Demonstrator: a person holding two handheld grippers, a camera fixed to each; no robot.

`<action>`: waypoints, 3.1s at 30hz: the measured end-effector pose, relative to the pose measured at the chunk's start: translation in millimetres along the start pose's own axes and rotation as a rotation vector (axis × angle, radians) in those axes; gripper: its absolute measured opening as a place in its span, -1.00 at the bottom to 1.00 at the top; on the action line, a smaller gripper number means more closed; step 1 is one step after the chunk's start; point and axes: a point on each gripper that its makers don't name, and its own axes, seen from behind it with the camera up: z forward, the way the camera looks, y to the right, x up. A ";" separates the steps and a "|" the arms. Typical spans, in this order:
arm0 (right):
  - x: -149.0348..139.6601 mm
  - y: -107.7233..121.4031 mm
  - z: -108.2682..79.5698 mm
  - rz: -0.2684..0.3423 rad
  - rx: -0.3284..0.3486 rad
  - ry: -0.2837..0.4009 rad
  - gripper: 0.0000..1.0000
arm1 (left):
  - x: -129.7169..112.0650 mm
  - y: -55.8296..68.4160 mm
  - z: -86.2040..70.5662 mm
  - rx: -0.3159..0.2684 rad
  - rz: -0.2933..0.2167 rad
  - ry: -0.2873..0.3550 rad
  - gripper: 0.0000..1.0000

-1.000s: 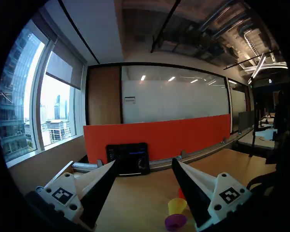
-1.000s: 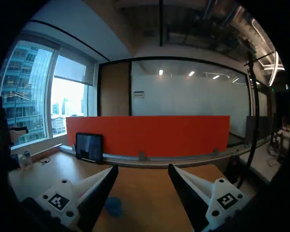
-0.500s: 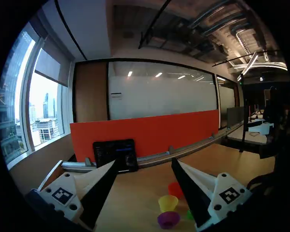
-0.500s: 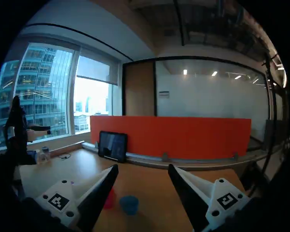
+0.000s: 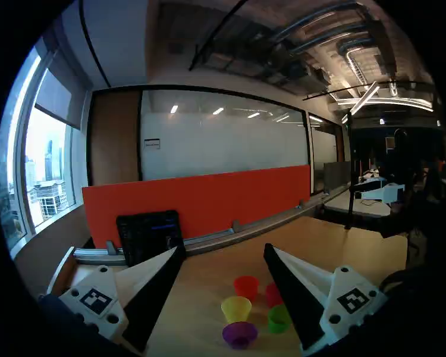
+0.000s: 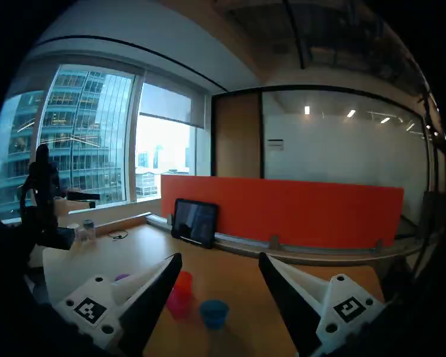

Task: Pour water

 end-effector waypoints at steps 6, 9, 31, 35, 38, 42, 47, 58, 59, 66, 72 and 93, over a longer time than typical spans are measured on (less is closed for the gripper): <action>-2.8 -5.6 4.9 -0.022 0.030 -0.035 1.00 | -16.7 14.7 1.0 -0.057 0.047 -0.044 0.98; -6.4 -6.9 7.9 -0.030 0.040 -0.056 0.99 | -26.1 23.5 1.9 -0.085 0.065 -0.065 0.98; -38.6 -6.8 26.4 -0.049 0.103 -0.159 1.00 | -76.0 69.8 10.8 -0.274 0.063 -0.174 0.99; -47.8 -8.8 30.3 -0.065 0.116 -0.181 1.00 | -86.5 79.1 12.3 -0.304 0.060 -0.198 0.99; -54.2 -10.9 33.4 -0.071 0.129 -0.197 1.00 | -95.2 84.5 13.9 -0.320 0.068 -0.217 0.99; -63.2 -13.2 38.0 -0.077 0.144 -0.220 1.00 | -109.6 92.1 15.2 -0.343 0.081 -0.247 0.98; -75.5 -13.8 44.9 -0.088 0.154 -0.245 1.00 | -128.2 102.8 16.4 -0.376 0.103 -0.289 0.98; -103.6 -12.3 58.8 -0.090 0.182 -0.300 1.00 | -162.7 117.7 23.0 -0.435 0.132 -0.375 0.99; -106.2 -12.0 60.1 -0.092 0.184 -0.305 1.00 | -165.0 118.3 23.5 -0.439 0.134 -0.380 0.98; -126.9 -8.2 69.0 -0.101 0.194 -0.344 1.00 | -184.0 122.3 27.7 -0.464 0.136 -0.431 0.98; -143.2 -5.8 77.0 -0.110 0.201 -0.376 1.00 | -199.1 124.5 31.8 -0.479 0.146 -0.477 0.99; -194.4 0.5 89.9 -0.109 0.218 -0.477 1.00 | -240.6 135.5 56.8 -0.510 0.195 -0.617 0.99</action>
